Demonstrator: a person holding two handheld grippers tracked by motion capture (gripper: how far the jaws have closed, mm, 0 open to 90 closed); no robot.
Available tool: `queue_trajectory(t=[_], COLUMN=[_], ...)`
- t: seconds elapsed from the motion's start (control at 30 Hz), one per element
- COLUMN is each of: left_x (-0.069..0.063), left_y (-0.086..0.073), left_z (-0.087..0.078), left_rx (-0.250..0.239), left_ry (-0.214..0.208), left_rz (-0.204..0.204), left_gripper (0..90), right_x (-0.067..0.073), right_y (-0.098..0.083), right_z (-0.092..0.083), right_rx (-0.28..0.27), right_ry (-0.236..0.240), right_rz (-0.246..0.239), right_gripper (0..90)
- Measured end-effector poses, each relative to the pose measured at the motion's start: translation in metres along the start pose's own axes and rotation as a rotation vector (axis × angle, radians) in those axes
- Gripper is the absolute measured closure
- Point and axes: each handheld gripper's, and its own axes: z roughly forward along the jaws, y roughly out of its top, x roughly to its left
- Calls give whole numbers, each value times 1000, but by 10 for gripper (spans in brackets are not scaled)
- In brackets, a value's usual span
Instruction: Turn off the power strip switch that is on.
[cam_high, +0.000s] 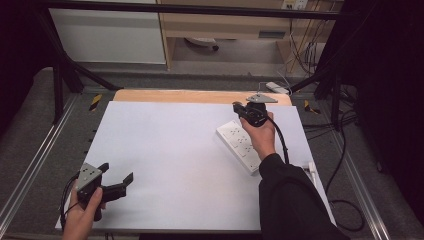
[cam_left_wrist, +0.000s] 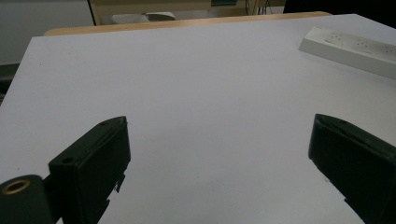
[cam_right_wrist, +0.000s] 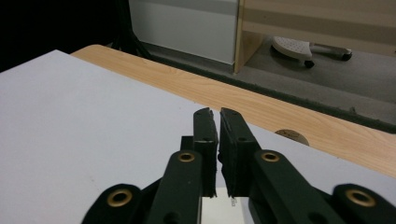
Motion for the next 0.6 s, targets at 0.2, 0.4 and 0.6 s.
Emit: queue_trajectory(t=[0.2, 0.4, 0.6], left_x=[0, 0, 0], left_y=[0, 0, 0], left_z=[0, 0, 1], left_rx=[0, 1, 2], left_ry=[1, 1, -3], left_rz=[3, 4, 4], left_gripper=[54, 54, 54], right_x=[-2, -3, -1], right_y=[-4, -9, -15], right_z=[5, 13, 20], right_rx=[18, 48, 79], right_ry=[7, 4, 1], right_rz=[4, 8, 6], right_gripper=[900, 900, 900])
